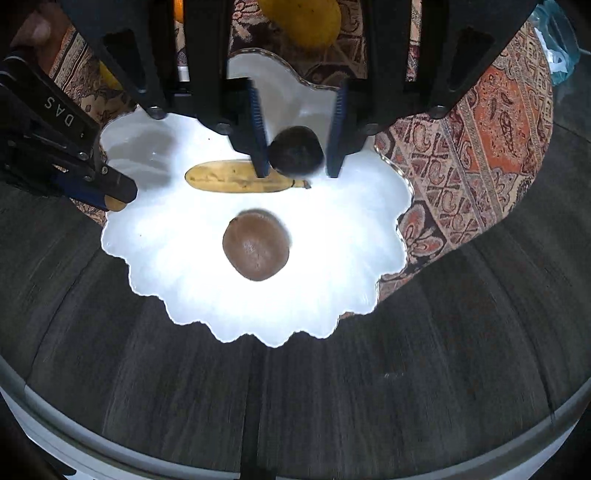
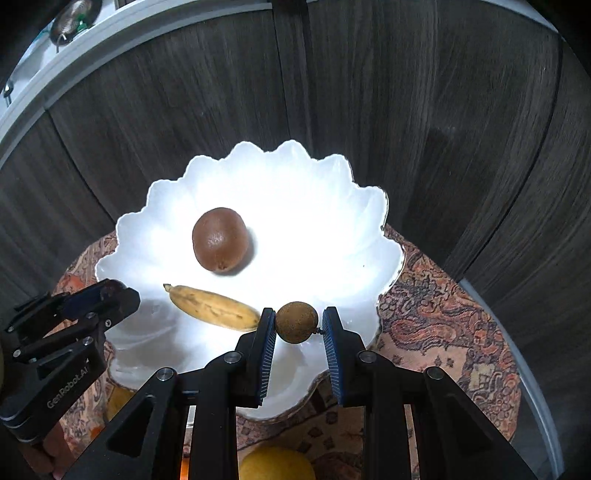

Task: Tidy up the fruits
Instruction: 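Carry plum and small fruit over the bowl and open both grippers, then withdraw both grippers from the bowl toward the remaining fruits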

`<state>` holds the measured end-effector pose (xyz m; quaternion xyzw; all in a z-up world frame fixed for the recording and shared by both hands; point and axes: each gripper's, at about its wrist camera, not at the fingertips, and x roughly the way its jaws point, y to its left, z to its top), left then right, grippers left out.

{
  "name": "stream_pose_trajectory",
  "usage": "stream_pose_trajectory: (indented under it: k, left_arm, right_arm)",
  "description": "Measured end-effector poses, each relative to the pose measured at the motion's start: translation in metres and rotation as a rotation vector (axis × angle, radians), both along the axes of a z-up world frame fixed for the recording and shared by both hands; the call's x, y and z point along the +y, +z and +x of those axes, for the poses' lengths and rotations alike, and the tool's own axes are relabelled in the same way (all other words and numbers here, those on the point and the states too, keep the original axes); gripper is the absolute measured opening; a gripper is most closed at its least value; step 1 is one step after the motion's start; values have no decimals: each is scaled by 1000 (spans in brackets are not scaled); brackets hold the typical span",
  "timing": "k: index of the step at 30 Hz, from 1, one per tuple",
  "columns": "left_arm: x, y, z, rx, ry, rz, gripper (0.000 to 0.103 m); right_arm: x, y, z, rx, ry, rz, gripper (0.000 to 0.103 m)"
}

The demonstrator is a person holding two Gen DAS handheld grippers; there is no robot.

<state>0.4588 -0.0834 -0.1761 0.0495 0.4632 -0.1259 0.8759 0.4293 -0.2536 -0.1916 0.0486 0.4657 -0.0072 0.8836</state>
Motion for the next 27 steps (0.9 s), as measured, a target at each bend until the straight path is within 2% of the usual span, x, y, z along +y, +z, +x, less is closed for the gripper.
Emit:
stream_pose_trajectory:
  k: [1, 3, 5, 7, 10, 16, 27]
  left_arm:
    - [0, 1, -1, -4, 3, 0, 53]
    - [2, 4, -2, -24, 14, 9, 58]
    - [4, 8, -3, -31, 21, 15, 61]
    - [7, 11, -4, -36, 43, 23, 72]
    - [14, 18, -6, -49, 69, 8, 84]
    - [21, 36, -14, -83, 95, 21, 94]
    - [34, 79, -44, -159, 104, 19, 98]
  right_arm:
    - [0, 1, 0, -4, -2, -1, 28]
    - [1, 4, -1, -14, -4, -9, 33]
    - [2, 8, -2, -30, -16, -20, 46]
    - [3, 14, -4, -48, -36, -44, 66]
    - [6, 24, -7, -76, -66, -95, 83]
    - [9, 43, -15, -102, -70, -104, 83]
    - [21, 82, -41, -167, -66, -106, 83]
